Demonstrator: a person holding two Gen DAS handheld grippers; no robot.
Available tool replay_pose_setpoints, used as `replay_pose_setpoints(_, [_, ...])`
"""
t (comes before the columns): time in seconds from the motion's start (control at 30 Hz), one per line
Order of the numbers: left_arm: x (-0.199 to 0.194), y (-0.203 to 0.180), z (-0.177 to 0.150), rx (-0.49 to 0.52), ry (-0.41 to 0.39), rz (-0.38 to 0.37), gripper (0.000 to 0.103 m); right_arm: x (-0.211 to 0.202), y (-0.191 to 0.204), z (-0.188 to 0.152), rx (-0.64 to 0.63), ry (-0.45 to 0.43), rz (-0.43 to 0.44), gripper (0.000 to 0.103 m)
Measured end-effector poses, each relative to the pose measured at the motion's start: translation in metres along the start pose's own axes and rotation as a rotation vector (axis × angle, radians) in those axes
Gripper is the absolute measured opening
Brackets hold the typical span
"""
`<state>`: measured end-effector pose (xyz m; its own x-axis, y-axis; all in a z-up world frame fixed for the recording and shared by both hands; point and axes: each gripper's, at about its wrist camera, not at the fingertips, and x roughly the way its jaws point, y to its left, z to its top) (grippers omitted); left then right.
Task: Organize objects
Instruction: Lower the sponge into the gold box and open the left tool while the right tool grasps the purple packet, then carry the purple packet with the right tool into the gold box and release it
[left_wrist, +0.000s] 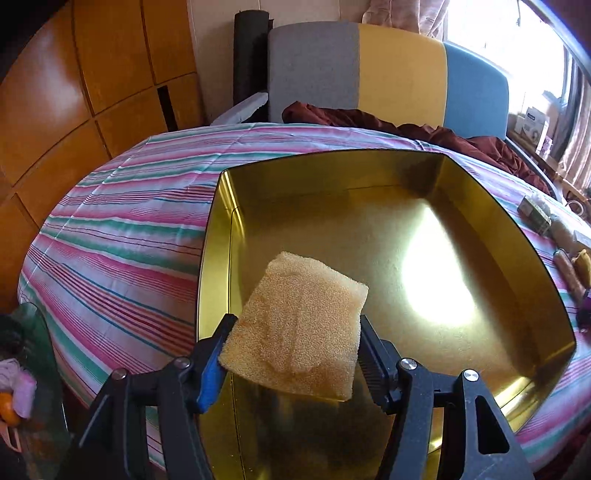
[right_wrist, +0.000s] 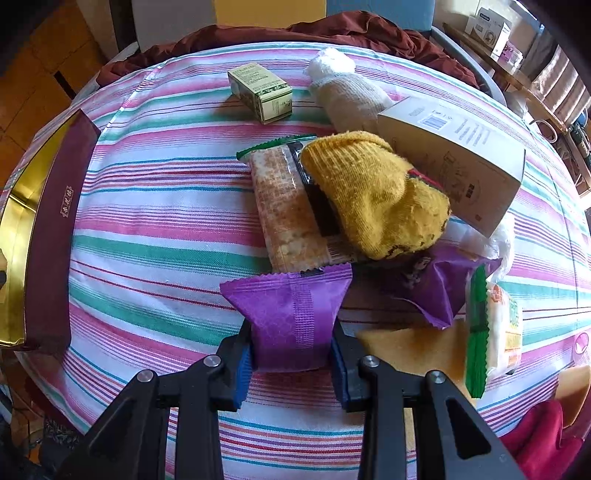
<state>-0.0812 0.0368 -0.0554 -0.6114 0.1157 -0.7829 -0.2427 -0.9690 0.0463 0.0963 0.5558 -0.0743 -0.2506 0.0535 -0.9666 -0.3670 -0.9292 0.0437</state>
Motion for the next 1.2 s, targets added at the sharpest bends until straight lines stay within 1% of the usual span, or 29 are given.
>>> replay_pose_setpoints(0.03, [0.000, -0.001, -0.001, 0.001, 0.000, 0.001, 0.065, -0.001, -0.004, 0.001, -0.001, -0.001, -0.001, 0.035])
replay_pose_setpoints(0.07, [0.001, -0.002, -0.002, 0.001, 0.000, 0.002, 0.066, 0.002, 0.009, 0.000, -0.002, -0.001, -0.002, 0.035])
replay_pose_setpoints(0.13, [-0.002, -0.004, -0.003, 0.006, -0.010, 0.000, 0.073, 0.003, 0.008, 0.002, -0.003, -0.001, -0.003, 0.035])
replay_pose_setpoints(0.17, [-0.004, -0.005, -0.003, 0.011, -0.022, 0.010, 0.084, 0.007, 0.027, 0.007, -0.003, -0.001, -0.005, 0.035])
replay_pose_setpoints(0.2, [-0.009, -0.007, -0.003, 0.015, -0.044, 0.026, 0.089, 0.008, 0.029, 0.009, -0.003, -0.001, -0.006, 0.035])
replay_pose_setpoints(0.23, [-0.013, -0.008, -0.004, 0.016, -0.062, 0.024, 0.090, 0.007, 0.026, 0.009, -0.004, -0.001, -0.006, 0.035])
replay_pose_setpoints(0.27, [-0.017, -0.009, -0.004, 0.016, -0.076, 0.026, 0.093, 0.017, 0.051, 0.013, -0.004, -0.001, -0.007, 0.035])
replay_pose_setpoints(0.3, [-0.020, -0.009, -0.004, 0.016, -0.089, 0.031, 0.094, 0.023, 0.068, 0.016, -0.004, -0.001, -0.008, 0.035])
replay_pose_setpoints(0.47, [-0.036, -0.006, 0.000, 0.002, -0.124, 0.047, 0.094, 0.024, 0.073, 0.019, -0.006, -0.002, -0.006, 0.035])
replay_pose_setpoints(0.5, [-0.039, -0.003, 0.001, -0.010, -0.132, 0.048, 0.094, 0.032, 0.091, 0.021, -0.011, -0.002, 0.001, 0.035])
replay_pose_setpoints(0.6, [-0.046, 0.003, 0.003, -0.034, -0.143, 0.050, 0.094, 0.027, 0.103, 0.016, -0.043, -0.002, 0.029, 0.035])
replay_pose_setpoints(0.73, [-0.052, 0.010, 0.002, -0.055, -0.148, 0.045, 0.094, 0.019, 0.119, 0.005, -0.097, -0.007, 0.108, 0.034])
replay_pose_setpoints(0.8, [-0.053, 0.015, 0.000, -0.069, -0.145, 0.040, 0.095, 0.011, 0.130, -0.001, -0.128, -0.031, 0.144, 0.034])
replay_pose_setpoints(0.87, [-0.054, 0.019, -0.003, -0.087, -0.144, 0.034, 0.095, -0.003, 0.142, -0.003, -0.153, -0.073, 0.174, 0.034])
replay_pose_setpoints(0.97, [-0.055, 0.027, -0.006, -0.120, -0.143, 0.019, 0.097, -0.036, 0.178, -0.009, -0.187, -0.166, 0.223, 0.034])
replay_pose_setpoints(1.03, [-0.055, 0.035, -0.008, -0.166, -0.139, -0.005, 0.098, -0.055, 0.200, -0.005, -0.224, -0.233, 0.268, 0.034])
replay_pose_setpoints(1.07, [-0.055, 0.041, -0.009, -0.192, -0.137, -0.014, 0.099, -0.058, 0.235, -0.006, -0.243, -0.260, 0.291, 0.034])
replay_pose_setpoints(1.1, [-0.054, 0.046, -0.010, -0.220, -0.131, -0.019, 0.100, -0.065, 0.258, 0.002, -0.266, -0.282, 0.318, 0.034])
replay_pose_setpoints(1.13, [-0.053, 0.051, -0.011, -0.241, -0.122, -0.014, 0.100, -0.061, 0.274, 0.013, -0.292, -0.301, 0.340, 0.034])
replay_pose_setpoints(1.17, [-0.053, 0.056, -0.011, -0.260, -0.116, -0.008, 0.101, -0.072, 0.287, 0.011, -0.316, -0.311, 0.358, 0.034])
replay_pose_setpoints(1.2, [-0.053, 0.061, -0.012, -0.276, -0.113, -0.004, 0.102, -0.064, 0.313, 0.020, -0.343, -0.306, 0.376, 0.034])
